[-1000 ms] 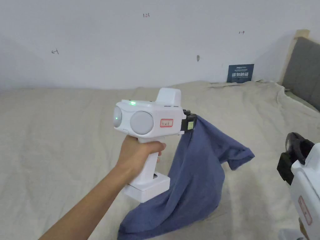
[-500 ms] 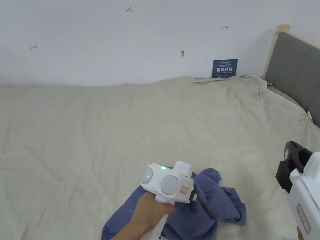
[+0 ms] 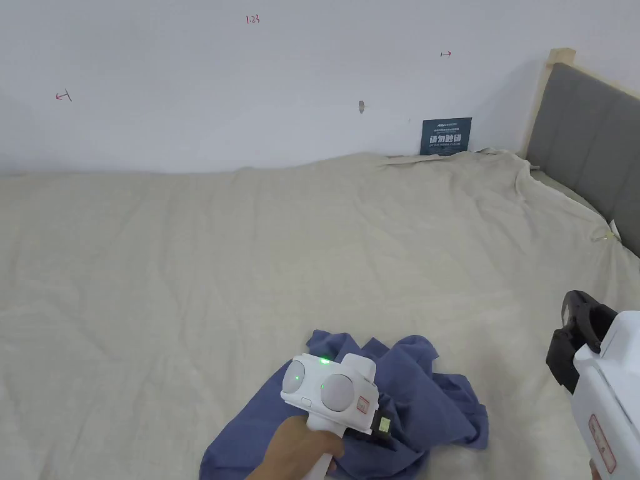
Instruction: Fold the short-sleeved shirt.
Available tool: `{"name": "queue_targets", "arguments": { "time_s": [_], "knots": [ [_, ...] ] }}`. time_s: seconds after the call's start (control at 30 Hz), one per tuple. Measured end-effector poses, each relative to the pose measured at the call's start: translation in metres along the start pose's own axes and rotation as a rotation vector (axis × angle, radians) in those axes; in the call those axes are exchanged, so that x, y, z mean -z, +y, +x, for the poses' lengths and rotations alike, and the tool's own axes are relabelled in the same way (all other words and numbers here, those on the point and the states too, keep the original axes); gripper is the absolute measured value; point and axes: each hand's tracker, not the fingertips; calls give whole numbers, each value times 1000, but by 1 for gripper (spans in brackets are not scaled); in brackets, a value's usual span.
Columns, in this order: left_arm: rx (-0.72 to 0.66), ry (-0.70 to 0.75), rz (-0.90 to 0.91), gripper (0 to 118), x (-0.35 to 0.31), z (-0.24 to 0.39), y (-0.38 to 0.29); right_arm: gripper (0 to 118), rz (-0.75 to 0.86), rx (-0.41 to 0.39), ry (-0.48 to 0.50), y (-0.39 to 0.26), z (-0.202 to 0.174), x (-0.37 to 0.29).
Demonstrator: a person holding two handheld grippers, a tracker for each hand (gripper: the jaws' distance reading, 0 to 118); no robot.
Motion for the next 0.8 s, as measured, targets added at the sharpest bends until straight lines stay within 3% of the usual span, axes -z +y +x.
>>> {"name": "queue_targets", "arguments": {
  "time_s": [0.03, 0.1, 0.17, 0.5, 0.8],
  "knots": [
    [3, 10, 29, 45, -7, 0, 1, 0, 1, 0, 1, 1, -1, 0],
    [8, 30, 91, 89, -13, -8, 5, 0, 6, 1, 5, 3, -3, -1],
    [4, 44, 180, 113, -35, -10, 8, 0, 10, -2, 11, 6, -5, -2],
    [-23, 202, 629, 116, -164, -32, 9, 0, 38, -8, 40, 16, -17, -1],
    [-27, 518, 934, 115, -220, -58, -39, 0, 64, -9, 68, 20, -29, 0]
  ]
}}
